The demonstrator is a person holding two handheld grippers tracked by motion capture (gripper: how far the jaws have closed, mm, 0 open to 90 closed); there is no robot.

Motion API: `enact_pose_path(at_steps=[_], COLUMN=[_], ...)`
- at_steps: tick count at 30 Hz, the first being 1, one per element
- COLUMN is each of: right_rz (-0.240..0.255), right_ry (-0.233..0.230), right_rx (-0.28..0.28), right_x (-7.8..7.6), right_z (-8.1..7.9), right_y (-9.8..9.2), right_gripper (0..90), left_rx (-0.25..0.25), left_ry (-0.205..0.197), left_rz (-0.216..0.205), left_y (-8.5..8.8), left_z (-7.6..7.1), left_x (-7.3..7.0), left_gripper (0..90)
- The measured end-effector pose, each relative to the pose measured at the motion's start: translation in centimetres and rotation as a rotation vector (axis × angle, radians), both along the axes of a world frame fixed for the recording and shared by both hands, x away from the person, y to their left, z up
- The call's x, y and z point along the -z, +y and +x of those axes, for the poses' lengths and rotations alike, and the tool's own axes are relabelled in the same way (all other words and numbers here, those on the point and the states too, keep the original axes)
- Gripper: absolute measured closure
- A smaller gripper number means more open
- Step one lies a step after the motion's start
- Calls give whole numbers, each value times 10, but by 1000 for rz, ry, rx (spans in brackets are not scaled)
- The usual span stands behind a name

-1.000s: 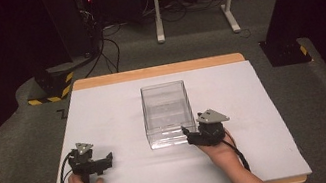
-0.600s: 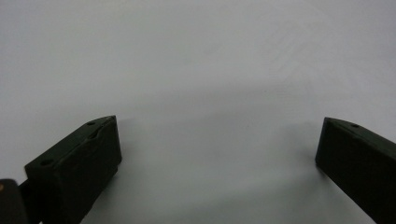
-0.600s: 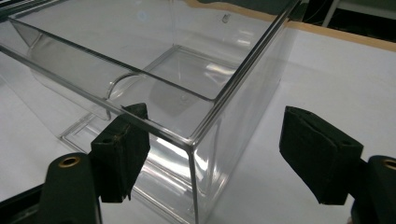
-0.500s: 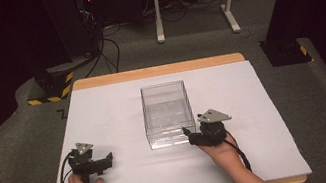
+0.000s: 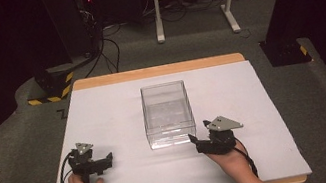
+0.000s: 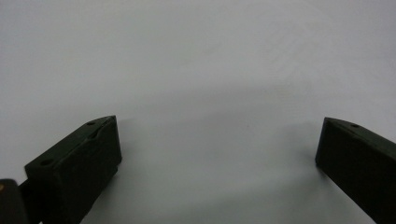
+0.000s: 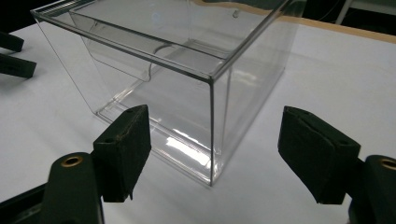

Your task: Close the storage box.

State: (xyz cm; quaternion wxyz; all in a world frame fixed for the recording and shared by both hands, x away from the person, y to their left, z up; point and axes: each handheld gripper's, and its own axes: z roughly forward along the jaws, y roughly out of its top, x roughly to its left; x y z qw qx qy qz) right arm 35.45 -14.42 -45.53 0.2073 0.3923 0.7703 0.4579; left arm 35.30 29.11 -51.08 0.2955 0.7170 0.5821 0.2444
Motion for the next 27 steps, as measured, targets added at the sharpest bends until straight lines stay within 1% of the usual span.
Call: enact_pose_path(at_steps=[7,9,10,11,12,13,18,19,21,24,25,27], right_rz=[-9,-16,-16,-19,-19,-28,-36,-40,-56,-64,-83,-92], right_ry=[-1,6,6,16,16,21,33,37,37,44,49,50], right_rx=[27,45,45,59,59,73,104,121,133,147,160,166], right_x=[3,7,7,10,10,14,18,20,22,25,28,29], right_z=[-5,-6,-6,-7,-7,-7,-7,-8,-8,-8,-9,-9], right_y=[-15,-23,-23,-29,-29,-37,-50,-57,-63,-69,-75,-78], right_gripper=[265,268,268,270,270,270,274,275,275,276,277,277], left_rx=[0,1,1,0,0,0,1,0,0,1,1,1], left_ry=[2,2,2,1,1,1,1,0,-1,1,1,1], left_rz=[1,1,1,1,1,1,1,1,1,1,1,1], left_y=[0,0,0,0,0,0,0,0,0,0,0,0], left_z=[0,0,0,0,0,0,0,0,0,0,0,0], left_x=[0,0,0,0,0,0,0,0,0,0,0,0], left_gripper=[5,5,5,5,5,5,5,5,5,5,5,5])
